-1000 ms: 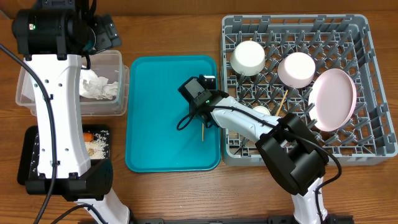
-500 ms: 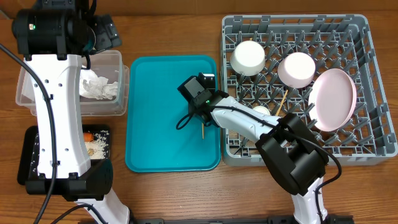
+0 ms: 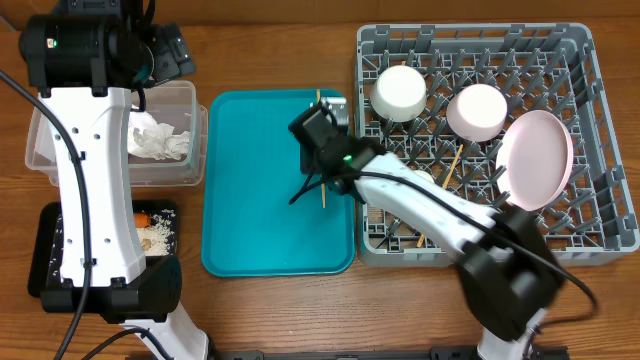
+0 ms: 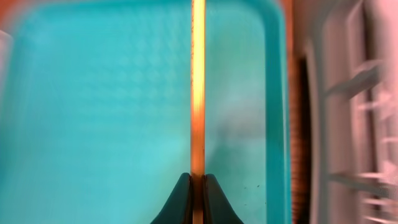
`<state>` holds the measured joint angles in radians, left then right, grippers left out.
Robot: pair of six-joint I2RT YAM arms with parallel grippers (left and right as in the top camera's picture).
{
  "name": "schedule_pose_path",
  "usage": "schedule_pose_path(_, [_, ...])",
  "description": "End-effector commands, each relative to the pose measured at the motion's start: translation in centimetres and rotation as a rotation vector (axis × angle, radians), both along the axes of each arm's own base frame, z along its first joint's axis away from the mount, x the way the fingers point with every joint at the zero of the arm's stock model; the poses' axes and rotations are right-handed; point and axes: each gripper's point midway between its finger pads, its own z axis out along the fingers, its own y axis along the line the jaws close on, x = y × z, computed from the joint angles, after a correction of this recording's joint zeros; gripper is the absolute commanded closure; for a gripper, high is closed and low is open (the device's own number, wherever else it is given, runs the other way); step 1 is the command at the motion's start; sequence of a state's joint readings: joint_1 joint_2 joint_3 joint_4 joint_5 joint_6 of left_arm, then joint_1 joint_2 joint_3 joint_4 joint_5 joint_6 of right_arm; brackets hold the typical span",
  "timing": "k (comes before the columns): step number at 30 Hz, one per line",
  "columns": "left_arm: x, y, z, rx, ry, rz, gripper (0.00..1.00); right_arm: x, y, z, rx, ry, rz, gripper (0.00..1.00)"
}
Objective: Sort waste into correct bins and load items into the dishwasher
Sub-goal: 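Carry the chopstick into the rack and lower it beside the first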
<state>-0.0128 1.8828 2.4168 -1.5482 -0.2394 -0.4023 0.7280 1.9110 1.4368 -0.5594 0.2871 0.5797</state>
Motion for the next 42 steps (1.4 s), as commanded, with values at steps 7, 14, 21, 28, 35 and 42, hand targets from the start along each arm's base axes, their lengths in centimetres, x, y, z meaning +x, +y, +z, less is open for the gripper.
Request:
schedule_pose_path(7, [-0.6,-0.1,1.4,-0.013,-0.044,0.011,0.0,-0.4,-4.7,10.6,-0.063,-0.154,0.102,0.96])
schedule_pose_path(14, [-0.6,-0.1,1.4,-0.013,-0.044,0.011,0.0,-0.5,-13.6,11.3,-0.178,-0.07,0.016,0.96])
schedule_pose_path(21, [-0.6,-0.1,1.4,-0.013,-0.044,0.011,0.0,-2.1,-21.8,8.6,-0.363,0.117,0.031,0.96])
schedule_pose_path(28, [-0.6,-0.1,1.4,-0.013,-0.044,0.011,0.0,-2.2,-25.8,6.8,-0.386,0.177,-0.018,0.96])
schedule_pose_path(35, [-0.6,-0.1,1.4,-0.013,-0.044,0.011,0.0,-2.5,-26.4,4.2,-0.373,0.221,-0.019,0.96])
schedule_pose_path(42, [-0.6,-0.1,1.4,-0.013,-0.044,0.011,0.0,-2.7,-25.3,1.4,-0.334,0.279,0.045,0.96])
